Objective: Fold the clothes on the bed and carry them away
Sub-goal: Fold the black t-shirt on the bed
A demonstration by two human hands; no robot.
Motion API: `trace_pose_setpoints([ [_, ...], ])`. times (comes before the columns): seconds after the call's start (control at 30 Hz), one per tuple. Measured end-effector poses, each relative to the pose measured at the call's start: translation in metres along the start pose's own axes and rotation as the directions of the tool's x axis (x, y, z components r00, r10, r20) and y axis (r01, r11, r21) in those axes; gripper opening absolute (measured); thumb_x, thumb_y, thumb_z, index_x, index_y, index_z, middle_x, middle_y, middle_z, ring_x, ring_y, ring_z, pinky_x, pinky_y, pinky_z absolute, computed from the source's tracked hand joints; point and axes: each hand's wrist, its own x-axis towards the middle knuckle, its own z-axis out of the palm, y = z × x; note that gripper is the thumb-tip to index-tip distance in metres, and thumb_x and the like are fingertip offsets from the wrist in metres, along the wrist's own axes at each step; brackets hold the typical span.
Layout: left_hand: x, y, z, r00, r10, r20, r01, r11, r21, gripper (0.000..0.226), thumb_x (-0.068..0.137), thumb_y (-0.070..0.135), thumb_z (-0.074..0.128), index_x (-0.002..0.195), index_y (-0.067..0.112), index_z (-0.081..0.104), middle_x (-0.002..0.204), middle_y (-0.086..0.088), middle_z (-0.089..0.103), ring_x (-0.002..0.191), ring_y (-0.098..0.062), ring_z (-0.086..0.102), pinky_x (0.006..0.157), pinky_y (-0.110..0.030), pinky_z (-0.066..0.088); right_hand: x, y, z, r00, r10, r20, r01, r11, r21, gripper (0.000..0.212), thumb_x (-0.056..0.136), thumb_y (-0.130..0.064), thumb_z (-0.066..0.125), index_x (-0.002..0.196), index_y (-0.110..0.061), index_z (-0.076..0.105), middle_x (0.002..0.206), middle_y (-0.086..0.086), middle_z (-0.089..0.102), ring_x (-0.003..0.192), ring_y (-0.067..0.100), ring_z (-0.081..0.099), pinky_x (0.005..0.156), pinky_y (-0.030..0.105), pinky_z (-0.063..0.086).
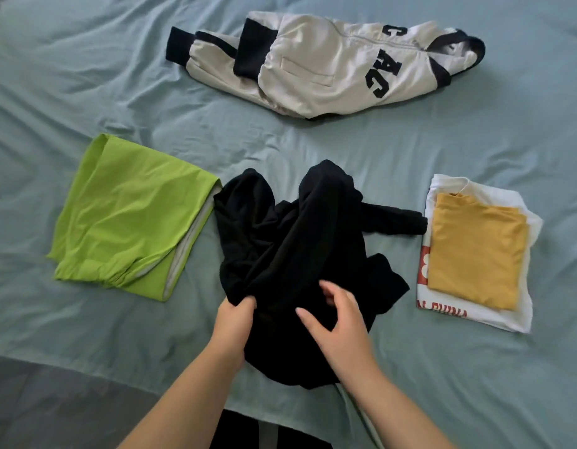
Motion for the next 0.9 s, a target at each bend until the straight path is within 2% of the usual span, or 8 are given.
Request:
trace_pose_setpoints([
  [0.13, -0.028, 0.014, 0.004, 0.997, -0.009, 0.081, 0.016, 0.996, -0.087, 0.024, 0.081, 0.01, 0.05, 0.097, 0.007, 0.068, 0.087, -0.014, 0.073, 0.079, -0.026, 0.071, 0.063, -0.034, 0.057, 0.004, -0.041, 0.004, 0.925, 0.007, 0.381, -0.027, 0.999, 0.047, 0.1, 0.062, -0.089, 0.049, 0.144, -0.06, -0.001, 0.157, -0.027, 0.004, 0.143, -0.004, 0.013, 0.114, 0.024, 0.02],
  [0.23, -0.05, 0.032, -0.001, 0.983, 0.036, 0.182, -0.018, 0.995, -0.101, 0.031, 0.08, 0.03, 0.06, 0.103, 0.012, 0.07, 0.095, -0.008, 0.075, 0.084, -0.022, 0.073, 0.069, -0.033, 0.055, -0.014, -0.06, 0.01, 0.849, 0.003, 0.528, -0.151, 0.96, 0.237, 0.076, 0.065, -0.086, 0.052, 0.132, -0.067, 0.02, 0.132, -0.041, 0.042, 0.125, -0.014, 0.041, 0.095, 0.002, 0.034],
  [0.37, -0.075, 0.049, -0.008, 0.937, 0.096, 0.335, -0.082, 0.995, -0.055, 0.067, 0.056, 0.063, 0.07, 0.112, 0.026, 0.07, 0.106, 0.002, 0.074, 0.098, -0.017, 0.071, 0.092, -0.037, 0.05, -0.048, -0.064, 0.0, 0.713, -0.004, 0.701, -0.495, 0.705, 0.508, 0.037, 0.067, -0.074, 0.066, 0.097, -0.052, 0.065, 0.105, -0.033, 0.067, 0.102, -0.011, 0.062, 0.077, 0.004, 0.047],
  [0.47, -0.082, 0.047, 0.004, 0.916, 0.152, 0.37, -0.165, 0.986, 0.004, 0.044, 0.062, 0.067, 0.07, 0.1, 0.046, 0.071, 0.109, 0.016, 0.072, 0.101, -0.004, 0.068, 0.09, -0.027, 0.048, -0.048, -0.05, -0.006, 0.753, 0.108, 0.649, -0.556, 0.63, 0.541, 0.02, 0.071, -0.059, 0.066, 0.081, -0.042, 0.071, 0.084, -0.026, 0.073, 0.081, -0.01, 0.068, 0.063, 0.006, 0.049],
  [0.67, -0.038, -0.002, 0.026, 0.906, 0.086, 0.415, -0.291, 0.838, 0.462, 0.066, 0.091, 0.055, 0.052, 0.15, 0.033, 0.03, 0.144, 0.022, 0.033, 0.142, -0.005, 0.025, 0.107, -0.016, 0.016, -0.023, 0.015, -0.009, 0.845, 0.46, 0.272, -0.533, 0.755, 0.381, 0.036, 0.093, -0.031, 0.061, 0.118, -0.006, 0.063, 0.106, 0.008, 0.072, 0.09, 0.015, 0.069, 0.075, 0.021, 0.054],
  [0.73, -0.028, -0.008, 0.021, 0.904, 0.166, 0.394, -0.332, 0.853, 0.403, 0.044, 0.094, 0.038, 0.058, 0.137, 0.037, 0.049, 0.135, 0.024, 0.049, 0.133, 0.001, 0.04, 0.098, -0.004, 0.023, -0.012, 0.026, -0.016, 0.876, 0.478, 0.067, -0.474, 0.825, 0.308, 0.048, 0.093, -0.042, 0.058, 0.131, -0.012, 0.053, 0.121, 0.002, 0.061, 0.106, 0.015, 0.06, 0.092, 0.028, 0.047],
  [0.83, -0.008, -0.011, 0.006, 0.92, 0.391, 0.028, -0.371, 0.846, 0.384, 0.043, 0.091, 0.022, 0.063, 0.132, 0.032, 0.052, 0.138, 0.002, 0.053, 0.119, -0.003, 0.052, 0.099, -0.014, 0.038, 0.0, 0.02, -0.018, 0.942, 0.334, 0.036, -0.325, 0.878, 0.351, 0.069, 0.08, -0.061, 0.061, 0.138, -0.028, 0.044, 0.128, -0.008, 0.055, 0.112, 0.007, 0.055, 0.097, 0.028, 0.044],
  [0.9, 0.005, -0.009, 0.0, 0.953, 0.263, -0.15, -0.22, 0.942, 0.254, 0.079, 0.082, 0.031, 0.072, 0.148, 0.024, 0.029, 0.148, -0.008, 0.037, 0.131, -0.023, 0.044, 0.11, -0.039, 0.036, 0.006, 0.011, -0.006, 0.953, 0.223, 0.206, -0.283, 0.899, 0.336, 0.076, 0.076, -0.057, 0.069, 0.142, -0.033, 0.041, 0.131, -0.014, 0.053, 0.118, 0.003, 0.052, 0.102, 0.025, 0.041],
])
